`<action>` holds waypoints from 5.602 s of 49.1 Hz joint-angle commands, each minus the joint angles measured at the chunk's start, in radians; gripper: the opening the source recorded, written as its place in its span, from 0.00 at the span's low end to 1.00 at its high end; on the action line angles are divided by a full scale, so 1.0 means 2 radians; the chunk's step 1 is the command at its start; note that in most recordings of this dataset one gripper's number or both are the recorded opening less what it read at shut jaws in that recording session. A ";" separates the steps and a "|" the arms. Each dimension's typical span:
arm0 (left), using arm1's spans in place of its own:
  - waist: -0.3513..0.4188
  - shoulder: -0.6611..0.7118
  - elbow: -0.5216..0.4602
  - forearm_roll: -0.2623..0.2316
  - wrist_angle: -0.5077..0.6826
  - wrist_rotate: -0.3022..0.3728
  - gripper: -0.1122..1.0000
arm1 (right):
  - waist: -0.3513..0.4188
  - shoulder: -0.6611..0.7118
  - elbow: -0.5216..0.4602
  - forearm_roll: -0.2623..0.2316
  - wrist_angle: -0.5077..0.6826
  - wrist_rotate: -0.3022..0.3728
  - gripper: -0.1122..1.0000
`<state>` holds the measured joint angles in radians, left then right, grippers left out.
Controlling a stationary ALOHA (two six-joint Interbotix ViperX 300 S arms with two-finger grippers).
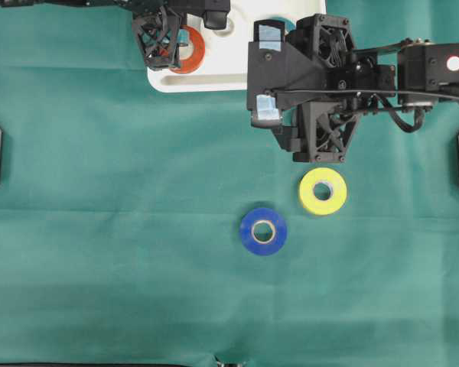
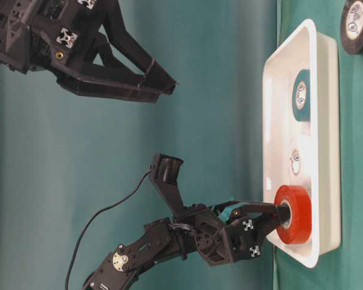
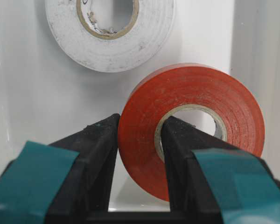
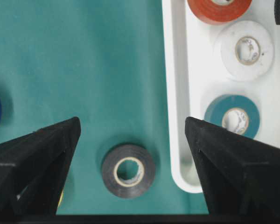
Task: Pick up the tape from a random location and place it into the white case.
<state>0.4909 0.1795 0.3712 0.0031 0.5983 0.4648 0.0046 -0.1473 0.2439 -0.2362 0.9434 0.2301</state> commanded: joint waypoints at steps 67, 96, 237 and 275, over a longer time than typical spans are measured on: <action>-0.057 -0.132 -0.023 -0.003 0.066 -0.004 0.98 | 0.001 -0.009 -0.005 -0.001 -0.003 0.003 0.91; -0.066 -0.196 -0.050 -0.002 0.104 -0.021 0.98 | 0.001 -0.008 -0.005 -0.001 -0.002 0.002 0.91; -0.251 -0.318 0.074 -0.003 0.062 -0.209 0.98 | 0.001 -0.176 0.135 0.000 -0.070 0.006 0.91; -0.249 -0.318 0.075 -0.003 0.062 -0.209 0.98 | 0.001 -0.178 0.140 0.000 -0.070 0.006 0.91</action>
<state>-0.0107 -0.4433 0.5323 -0.0031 0.7286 0.0476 0.0046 -0.4878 0.5323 -0.2347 0.8099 0.2408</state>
